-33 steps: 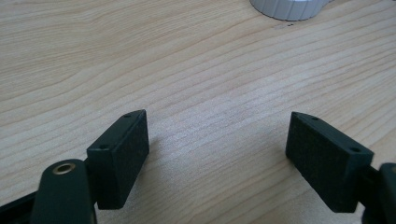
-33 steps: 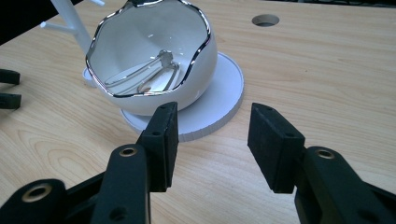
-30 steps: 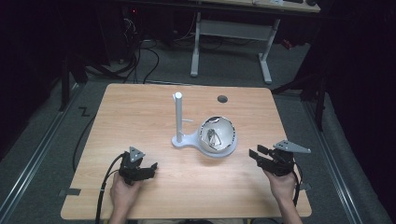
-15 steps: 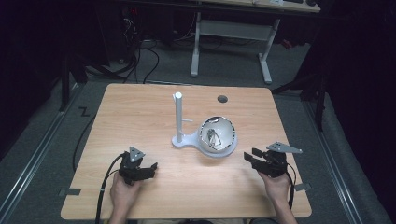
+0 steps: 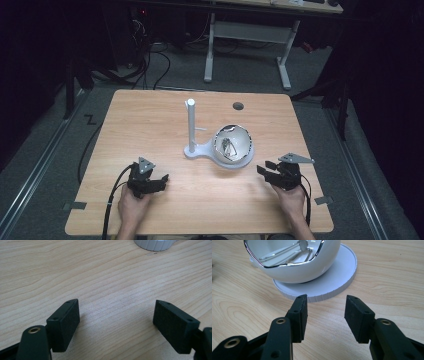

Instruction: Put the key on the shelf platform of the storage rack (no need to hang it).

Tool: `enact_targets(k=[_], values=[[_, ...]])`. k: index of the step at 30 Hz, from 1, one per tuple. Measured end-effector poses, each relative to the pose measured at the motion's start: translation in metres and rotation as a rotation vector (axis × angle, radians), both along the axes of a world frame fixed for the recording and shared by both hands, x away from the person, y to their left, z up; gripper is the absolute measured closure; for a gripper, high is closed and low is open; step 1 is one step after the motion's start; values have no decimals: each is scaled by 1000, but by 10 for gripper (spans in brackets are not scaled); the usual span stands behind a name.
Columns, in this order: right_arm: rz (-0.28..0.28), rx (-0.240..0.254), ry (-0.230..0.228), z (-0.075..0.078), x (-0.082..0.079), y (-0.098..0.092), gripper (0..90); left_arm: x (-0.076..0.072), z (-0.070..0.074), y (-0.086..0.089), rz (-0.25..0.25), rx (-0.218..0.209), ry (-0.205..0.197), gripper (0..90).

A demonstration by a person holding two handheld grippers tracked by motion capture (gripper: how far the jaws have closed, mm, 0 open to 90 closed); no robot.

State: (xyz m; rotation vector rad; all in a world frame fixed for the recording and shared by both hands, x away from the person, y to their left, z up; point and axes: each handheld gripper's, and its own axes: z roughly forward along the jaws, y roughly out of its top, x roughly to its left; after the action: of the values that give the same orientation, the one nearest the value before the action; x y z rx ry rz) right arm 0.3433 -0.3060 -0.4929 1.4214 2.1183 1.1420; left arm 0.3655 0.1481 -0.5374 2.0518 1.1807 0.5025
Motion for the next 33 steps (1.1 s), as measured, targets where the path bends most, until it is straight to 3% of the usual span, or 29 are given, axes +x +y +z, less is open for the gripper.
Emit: enact_targets(k=[7, 12, 15, 16, 21, 23, 28, 33], values=[[3, -29, 23, -11, 4, 4, 537, 0, 0, 0, 0, 0, 0, 219], [3, -91, 33, -23, 9, 9, 536, 0, 0, 0, 0, 0, 0, 219], [5, -93, 39, -25, 10, 11, 536, 0, 0, 0, 0, 0, 0, 219], [10, -108, 23, -27, 10, 12, 536, 0, 0, 0, 0, 0, 0, 219], [19, -137, 25, -31, 10, 14, 534, 0, 0, 0, 0, 0, 0, 219], [18, -143, 36, -35, 10, 15, 529, 0, 0, 0, 0, 0, 0, 219], [22, -138, 7, -38, 8, 15, 504, 0, 0, 0, 1, 1, 0, 219], [34, -182, -8, -38, 6, 19, 479, 0, 0, 0, 1, 0, 0, 219]])
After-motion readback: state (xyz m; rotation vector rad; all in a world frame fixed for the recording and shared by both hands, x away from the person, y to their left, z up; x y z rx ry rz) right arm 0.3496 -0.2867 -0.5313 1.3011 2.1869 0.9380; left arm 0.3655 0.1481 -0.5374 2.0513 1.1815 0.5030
